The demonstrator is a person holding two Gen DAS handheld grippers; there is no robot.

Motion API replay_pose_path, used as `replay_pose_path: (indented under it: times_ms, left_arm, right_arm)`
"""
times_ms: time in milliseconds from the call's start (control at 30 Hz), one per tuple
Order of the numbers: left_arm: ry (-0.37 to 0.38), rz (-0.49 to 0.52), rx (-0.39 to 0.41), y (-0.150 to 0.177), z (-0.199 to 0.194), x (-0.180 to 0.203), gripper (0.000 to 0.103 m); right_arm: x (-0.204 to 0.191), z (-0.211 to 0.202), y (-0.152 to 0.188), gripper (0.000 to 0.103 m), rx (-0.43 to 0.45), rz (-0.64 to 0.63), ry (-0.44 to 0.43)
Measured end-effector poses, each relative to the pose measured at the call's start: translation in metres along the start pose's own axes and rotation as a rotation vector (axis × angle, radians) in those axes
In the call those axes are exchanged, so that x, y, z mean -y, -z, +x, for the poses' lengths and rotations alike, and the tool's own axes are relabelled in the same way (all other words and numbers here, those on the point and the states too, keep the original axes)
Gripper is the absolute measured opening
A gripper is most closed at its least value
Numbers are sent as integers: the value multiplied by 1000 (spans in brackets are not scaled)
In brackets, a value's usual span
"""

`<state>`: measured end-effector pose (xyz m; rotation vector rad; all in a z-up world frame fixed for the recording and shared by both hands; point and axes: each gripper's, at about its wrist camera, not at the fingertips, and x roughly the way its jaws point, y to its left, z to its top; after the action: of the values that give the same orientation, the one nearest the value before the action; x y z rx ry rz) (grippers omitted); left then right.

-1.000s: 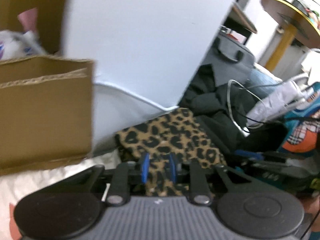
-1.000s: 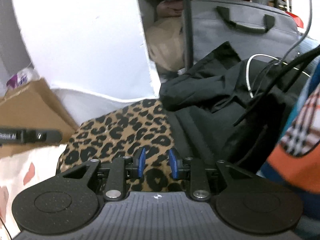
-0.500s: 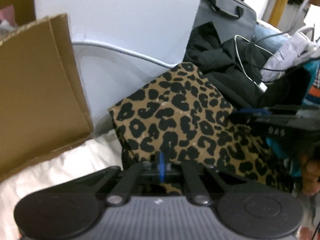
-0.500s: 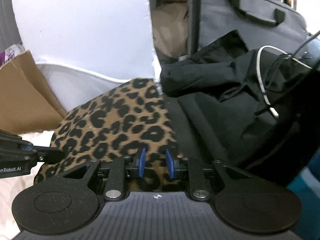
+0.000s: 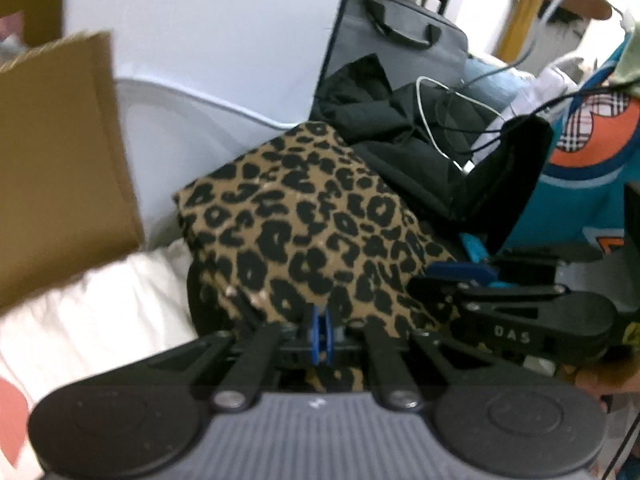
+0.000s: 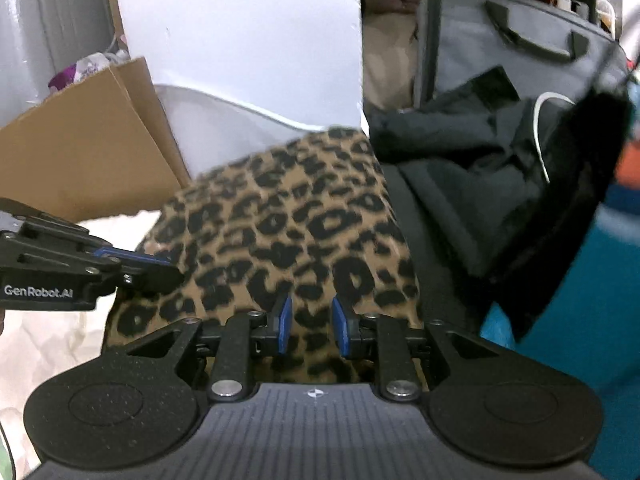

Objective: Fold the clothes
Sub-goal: 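Lower the folded skirt onto the blanket edge with both tools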

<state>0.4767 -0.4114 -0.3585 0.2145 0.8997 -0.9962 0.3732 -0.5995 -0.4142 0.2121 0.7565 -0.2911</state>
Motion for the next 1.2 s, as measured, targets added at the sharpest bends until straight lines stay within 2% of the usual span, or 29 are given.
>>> replay_pose_path:
  times_ms: [67,233,400,533,567,633,700,800,867,967,1100,1200]
  left_arm:
    - [-6,-15,12,8,-3,0,5]
    - [-45,38,36,25,-12,8,5]
    - [-44,-42,40,40,-23,6,6]
    - [-51,-101,49,53,-34,9,25]
    - [-49,-114,50,55,-37,9,34]
    - [-39,-142,53,57,-40,8,44]
    - [-37,-154,57,57,-39,7,44]
    - [-44,-177,49,57,-34,6,52]
    - [-34,-204,40,60,-30,5,54]
    - [-14,-230,22,68,-24,4,60]
    - [11,-275,-7,82,-17,2,60]
    - [36,-321,-47,94,-14,3,55]
  right_arm:
    - [4,-4,8,29,1,14,16]
    - [9,-16,24,28,-11,14,33]
    - [8,-28,41,28,-28,14,84]
    - [8,-42,54,28,-28,37,125]
    - [7,-47,56,28,-22,45,132]
    - [6,-57,58,28,-5,64,142]
    - [4,-65,58,28,16,89,147]
    - [1,-72,58,28,49,130,145]
    - [-3,-73,60,28,58,155,134]
    - [-11,-65,69,28,36,166,123]
    - [-21,-58,83,28,7,182,115]
    - [-27,-57,95,28,-18,198,113]
